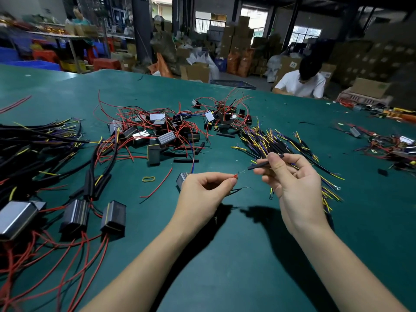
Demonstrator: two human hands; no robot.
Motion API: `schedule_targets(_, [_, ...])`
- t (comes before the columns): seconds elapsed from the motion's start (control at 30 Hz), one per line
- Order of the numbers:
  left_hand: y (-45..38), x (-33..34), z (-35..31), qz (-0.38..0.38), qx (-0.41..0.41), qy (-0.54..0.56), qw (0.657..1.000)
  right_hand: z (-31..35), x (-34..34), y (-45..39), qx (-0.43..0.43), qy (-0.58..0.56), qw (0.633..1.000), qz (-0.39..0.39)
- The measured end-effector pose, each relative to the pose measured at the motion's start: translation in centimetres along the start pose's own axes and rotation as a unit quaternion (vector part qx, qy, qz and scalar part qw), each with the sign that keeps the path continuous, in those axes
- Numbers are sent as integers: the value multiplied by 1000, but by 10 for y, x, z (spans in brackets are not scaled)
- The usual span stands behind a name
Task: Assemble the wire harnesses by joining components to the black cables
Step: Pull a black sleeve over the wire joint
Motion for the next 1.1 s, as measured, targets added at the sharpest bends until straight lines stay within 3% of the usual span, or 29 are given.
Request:
schedule_targets(0.5, [2,0,-2,8,20,-32,999,-3,2,4,48,4,999,-10])
schedule_targets(1.1, [2,2,-2,21,20,-52,998,-1,2,3,40,23,999,7])
Point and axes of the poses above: each hand's wrist, its own y-axis away from the middle knuckle, its own x-axis out of the palm, z = x × y, the point moved 4 cm from there along -y, towards the middle knuckle, and after that the axes turned 9 degrees about y, right-handed, at the moved point
